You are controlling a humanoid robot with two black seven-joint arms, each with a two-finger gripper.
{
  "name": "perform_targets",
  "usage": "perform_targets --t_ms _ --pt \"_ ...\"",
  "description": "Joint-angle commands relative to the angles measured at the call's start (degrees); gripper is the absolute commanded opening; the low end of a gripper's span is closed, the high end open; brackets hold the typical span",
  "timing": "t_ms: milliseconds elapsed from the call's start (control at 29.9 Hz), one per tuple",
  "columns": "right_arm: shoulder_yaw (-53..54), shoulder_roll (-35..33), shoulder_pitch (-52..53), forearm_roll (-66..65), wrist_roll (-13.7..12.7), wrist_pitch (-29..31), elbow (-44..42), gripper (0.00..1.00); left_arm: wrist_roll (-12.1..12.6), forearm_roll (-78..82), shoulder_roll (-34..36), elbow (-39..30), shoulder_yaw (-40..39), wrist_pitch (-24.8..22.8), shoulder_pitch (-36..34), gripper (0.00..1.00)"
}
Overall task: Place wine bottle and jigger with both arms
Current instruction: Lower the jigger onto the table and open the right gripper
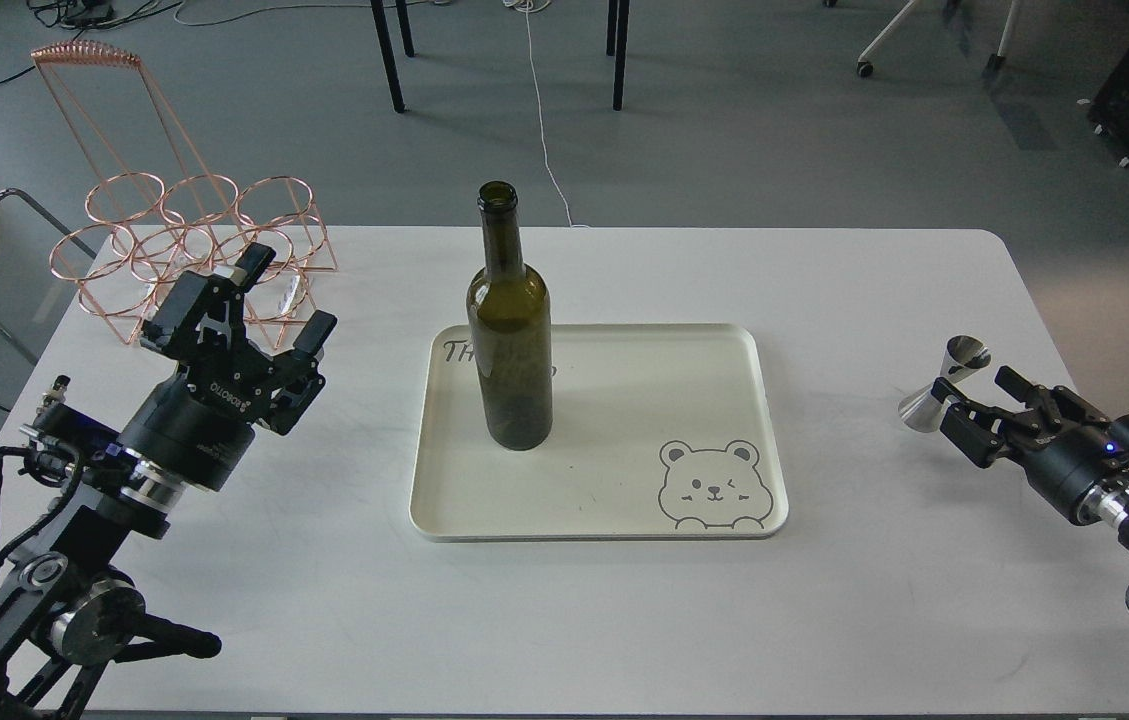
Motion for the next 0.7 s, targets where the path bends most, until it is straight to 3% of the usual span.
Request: perform_targets --t_ms 0,201,335,469,603,670 --pt "-4.34 -8.74 -1.72 2.19 0.00 0.01 8.69 0.89 -0.09 0.00 0.10 0.01 -0.01 -0.09 0.05 0.98" --pt "-10.76 -19.91 -2.26 18.78 0.00 0.01 28.45 0.93 -0.26 0.09 0.36 -0.08 -0.01 -0.09 0.05 0.98" --pt "-8.67 -24.32 -0.24 33.80 0.00 0.01 42.43 0.94 -0.61 0.18 1.59 -0.34 -0.01 0.00 0.05 0.98" --pt "-2.79 -23.97 4.06 48.92 0.00 0.01 46.42 0.94 -3.24 0.18 4.66 -1.92 -0.01 0.00 0.05 0.98" --pt "3.19 -20.03 9.33 64.04 0.00 8.57 45.72 0.94 -6.38 1.84 8.88 -3.51 -0.09 0.00 -0.04 0.98" --pt "5.31 -18.01 11.97 70.03 0.00 12.44 44.75 0.94 -6.38 4.12 10.81 -4.21 -0.09 0.00 -0.04 0.98"
